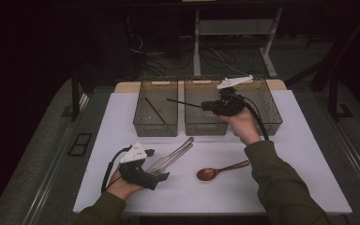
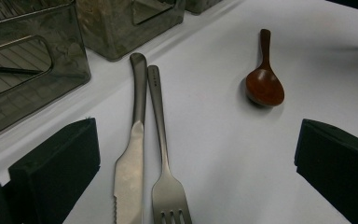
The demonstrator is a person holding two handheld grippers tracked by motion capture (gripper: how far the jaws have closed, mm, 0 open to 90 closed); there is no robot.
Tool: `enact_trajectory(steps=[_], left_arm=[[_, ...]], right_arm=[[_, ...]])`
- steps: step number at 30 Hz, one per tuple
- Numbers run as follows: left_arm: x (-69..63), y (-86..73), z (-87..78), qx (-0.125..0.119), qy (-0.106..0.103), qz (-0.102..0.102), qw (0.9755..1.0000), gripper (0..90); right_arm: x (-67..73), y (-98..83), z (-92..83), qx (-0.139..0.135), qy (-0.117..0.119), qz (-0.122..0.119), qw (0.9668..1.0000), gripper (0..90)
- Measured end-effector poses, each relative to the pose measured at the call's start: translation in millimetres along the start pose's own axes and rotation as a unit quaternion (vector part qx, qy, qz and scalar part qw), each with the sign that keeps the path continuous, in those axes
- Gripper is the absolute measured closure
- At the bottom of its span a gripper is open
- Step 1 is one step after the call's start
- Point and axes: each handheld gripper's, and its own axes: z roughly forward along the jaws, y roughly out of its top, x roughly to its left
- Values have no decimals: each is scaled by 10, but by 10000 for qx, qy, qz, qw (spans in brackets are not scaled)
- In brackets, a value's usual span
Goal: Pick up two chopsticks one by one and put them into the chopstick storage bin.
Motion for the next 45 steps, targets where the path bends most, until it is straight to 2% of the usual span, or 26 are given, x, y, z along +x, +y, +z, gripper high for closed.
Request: enact_trajectory(steps=[9, 22, 26, 29, 36, 45], left_arm=[[8, 2, -1, 12, -12, -4, 10000, 0], [6, 8, -6, -54, -41, 14, 10000, 0], [12, 9, -13, -75, -44, 7, 10000, 0], [14, 9, -17, -74, -43, 17, 10000, 0], [9, 15, -16, -80, -57, 11, 10000, 0], [10, 16, -18, -79, -84, 31, 9999, 0]], right_arm=[[27, 191, 249, 145, -257, -16, 9996, 865], [100, 390, 686, 408, -370, 42, 9985, 864], [151, 417, 834, 511, -383, 29, 9980, 864], [185, 438, 934, 579, -481, -40, 9972, 864], [229, 485, 1095, 691, -553, -99, 9960, 864], [226, 526, 1314, 795, -605, -22, 9950, 864]])
